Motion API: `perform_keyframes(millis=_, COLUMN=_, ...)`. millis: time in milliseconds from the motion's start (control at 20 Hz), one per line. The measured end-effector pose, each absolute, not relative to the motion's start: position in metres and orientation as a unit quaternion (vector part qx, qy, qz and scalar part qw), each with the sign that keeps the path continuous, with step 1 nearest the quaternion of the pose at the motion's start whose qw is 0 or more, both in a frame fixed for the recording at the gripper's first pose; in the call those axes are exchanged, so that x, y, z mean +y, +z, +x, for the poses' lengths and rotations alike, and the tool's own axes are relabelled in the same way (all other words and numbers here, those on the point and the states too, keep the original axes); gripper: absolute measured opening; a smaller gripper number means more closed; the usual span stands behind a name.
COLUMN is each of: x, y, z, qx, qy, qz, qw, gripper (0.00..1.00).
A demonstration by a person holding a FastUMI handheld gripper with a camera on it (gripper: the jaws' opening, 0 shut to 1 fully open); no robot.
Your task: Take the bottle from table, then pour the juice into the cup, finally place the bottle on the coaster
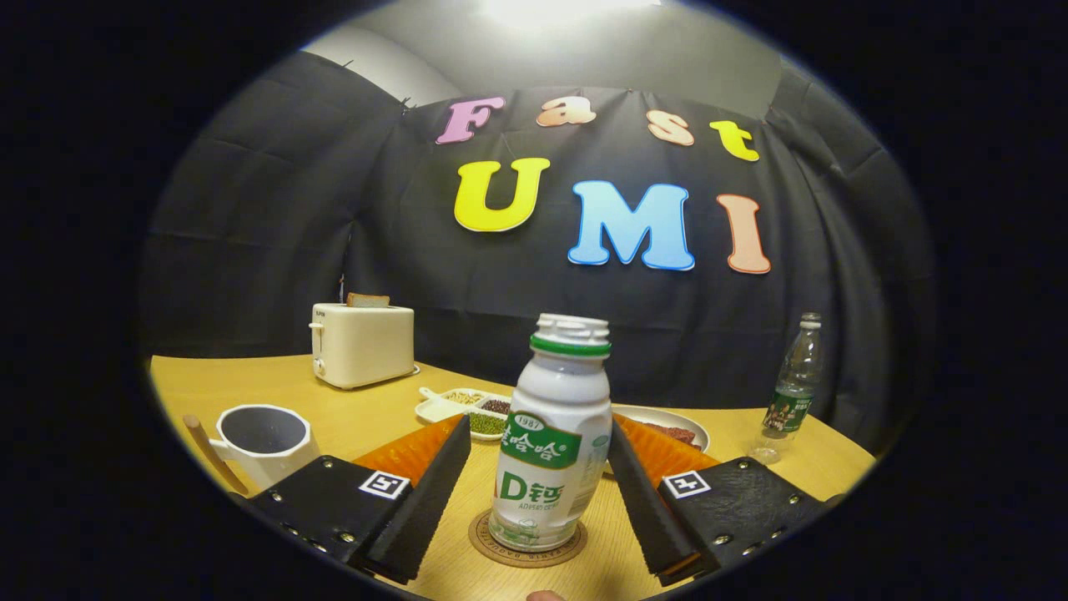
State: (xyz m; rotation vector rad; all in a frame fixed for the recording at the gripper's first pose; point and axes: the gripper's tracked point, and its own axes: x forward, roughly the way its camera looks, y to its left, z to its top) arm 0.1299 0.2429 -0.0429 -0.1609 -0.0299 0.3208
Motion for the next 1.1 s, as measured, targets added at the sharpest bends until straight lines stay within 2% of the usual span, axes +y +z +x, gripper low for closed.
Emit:
perform_keyframes(millis=350, x=0.240, y=0.015, z=0.089, qx=-0.040, qy=0.145, qz=-0.078, qw=0.986, gripper=0.95)
perform_keyframes(millis=850, x=0.213, y=0.141, z=0.037, qx=-0.062, qy=0.120, qz=-0.057, qw=0.989, gripper=0.94)
perform_keyframes(millis=1100, x=0.207, y=0.160, z=0.028, qx=-0.068, qy=0.113, qz=-0.072, qw=0.989, gripper=0.94)
